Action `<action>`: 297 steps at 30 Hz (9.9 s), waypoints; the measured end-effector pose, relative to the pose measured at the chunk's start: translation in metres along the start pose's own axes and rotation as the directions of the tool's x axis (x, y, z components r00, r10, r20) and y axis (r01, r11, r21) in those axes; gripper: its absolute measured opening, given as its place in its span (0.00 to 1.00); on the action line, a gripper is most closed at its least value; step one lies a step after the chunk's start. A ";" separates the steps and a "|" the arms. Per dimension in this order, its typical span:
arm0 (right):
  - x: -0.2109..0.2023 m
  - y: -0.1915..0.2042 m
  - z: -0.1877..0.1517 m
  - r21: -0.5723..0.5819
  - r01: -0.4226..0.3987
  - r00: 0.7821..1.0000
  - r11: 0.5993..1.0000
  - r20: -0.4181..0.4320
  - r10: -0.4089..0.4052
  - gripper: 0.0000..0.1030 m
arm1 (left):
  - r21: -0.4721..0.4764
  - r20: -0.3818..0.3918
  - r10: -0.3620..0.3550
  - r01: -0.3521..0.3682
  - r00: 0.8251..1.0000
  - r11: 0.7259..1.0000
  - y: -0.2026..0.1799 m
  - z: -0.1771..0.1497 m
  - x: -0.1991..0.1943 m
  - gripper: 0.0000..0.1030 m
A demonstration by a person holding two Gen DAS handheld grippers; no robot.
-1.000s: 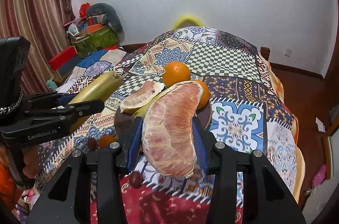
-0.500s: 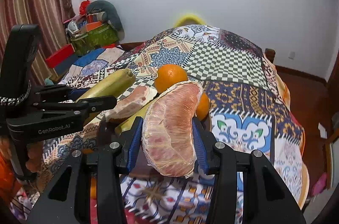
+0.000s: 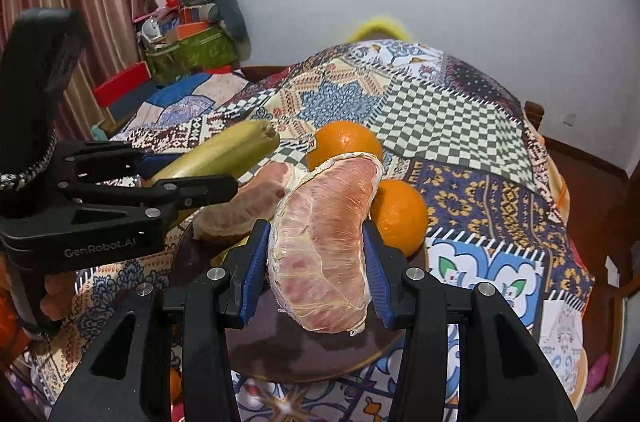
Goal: Organize fruits
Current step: 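Lower both held fruits onto the purple plate and open both tools, then withdraw both tools from the plate toward the small oranges, then close right tool on a small orange while left tool grasps another small orange, then carry both small oranges onto the purple plate and open both tools, then move right tool to a brown date and close on it, then close left tool on another brown date while right tool carries its date to the plate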
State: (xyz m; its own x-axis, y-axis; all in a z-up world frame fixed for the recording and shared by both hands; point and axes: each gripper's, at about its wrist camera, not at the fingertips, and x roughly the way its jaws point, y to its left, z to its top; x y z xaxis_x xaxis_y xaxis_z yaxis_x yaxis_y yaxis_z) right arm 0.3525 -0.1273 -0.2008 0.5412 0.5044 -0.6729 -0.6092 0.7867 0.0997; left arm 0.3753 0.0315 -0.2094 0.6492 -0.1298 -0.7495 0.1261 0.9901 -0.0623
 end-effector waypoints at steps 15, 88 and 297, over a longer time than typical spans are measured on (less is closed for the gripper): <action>0.013 -0.009 -0.007 0.021 -0.009 0.998 1.000 -0.060 0.010 0.44 | 0.018 -0.052 -0.022 0.023 0.998 1.000 -0.006 -0.001 0.016 0.37; -0.099 0.058 -0.077 0.079 0.012 1.000 0.997 -0.018 -0.011 0.67 | -0.107 0.019 0.024 -0.022 1.000 0.994 -0.005 -0.115 -0.149 0.79; -0.037 0.037 -0.080 0.103 -0.051 0.989 0.993 -0.133 0.065 0.16 | -0.061 -0.132 0.024 -0.032 0.991 0.998 0.005 -0.121 -0.059 0.21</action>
State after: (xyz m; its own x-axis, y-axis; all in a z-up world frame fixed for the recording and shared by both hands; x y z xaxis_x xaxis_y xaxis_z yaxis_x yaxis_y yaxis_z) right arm 0.2634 -0.1451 -0.2306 0.4187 0.5023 -0.7565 -0.5733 0.7923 0.2088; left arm 0.2470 0.0502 -0.2452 0.5470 -0.0980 -0.8314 0.0590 0.9952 -0.0785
